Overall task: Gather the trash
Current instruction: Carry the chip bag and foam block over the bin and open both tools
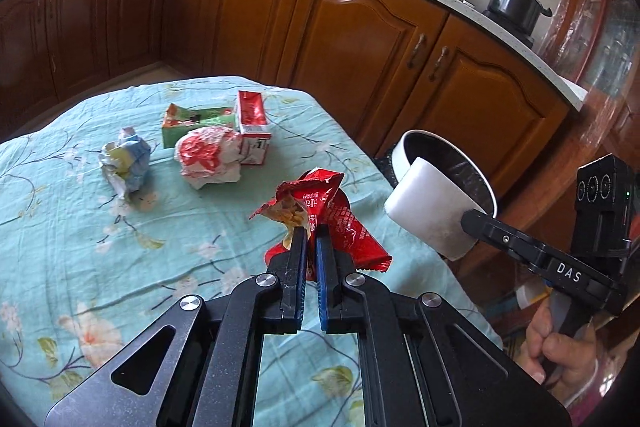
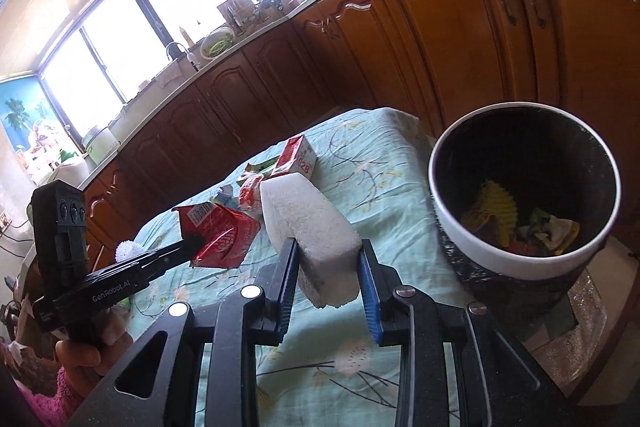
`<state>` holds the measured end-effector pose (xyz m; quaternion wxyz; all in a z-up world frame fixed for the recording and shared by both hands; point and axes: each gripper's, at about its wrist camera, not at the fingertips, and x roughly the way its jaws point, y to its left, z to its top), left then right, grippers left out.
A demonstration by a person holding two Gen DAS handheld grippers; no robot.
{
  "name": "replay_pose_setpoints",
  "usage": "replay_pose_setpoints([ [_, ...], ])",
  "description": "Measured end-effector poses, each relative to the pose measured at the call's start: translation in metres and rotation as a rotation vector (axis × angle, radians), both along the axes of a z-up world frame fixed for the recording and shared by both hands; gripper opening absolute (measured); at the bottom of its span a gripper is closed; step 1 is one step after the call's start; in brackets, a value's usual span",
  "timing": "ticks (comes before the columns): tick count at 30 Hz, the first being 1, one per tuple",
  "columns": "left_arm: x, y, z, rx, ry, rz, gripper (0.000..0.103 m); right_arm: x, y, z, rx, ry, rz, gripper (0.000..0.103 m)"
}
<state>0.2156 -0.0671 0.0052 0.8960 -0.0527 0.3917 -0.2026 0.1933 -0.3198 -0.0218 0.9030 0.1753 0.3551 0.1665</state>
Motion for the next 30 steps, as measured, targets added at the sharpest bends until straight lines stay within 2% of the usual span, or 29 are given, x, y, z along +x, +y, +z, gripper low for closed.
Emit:
replay_pose_setpoints([
  [16,0.011,-0.090,0.011,-0.011,-0.003,-0.156,0.004,-0.023,-0.096,0.010,-0.031,-0.034,-0.214,0.030],
  [25,0.033,-0.137,0.018,-0.025,0.020,-0.225,0.004,-0.014,-0.119,0.015,-0.108,-0.034,-0.272,0.030],
  [30,0.044,-0.165,0.022,0.004,0.011,-0.263,0.004,-0.002,-0.126,0.012,-0.143,-0.015,-0.291,0.030],
])
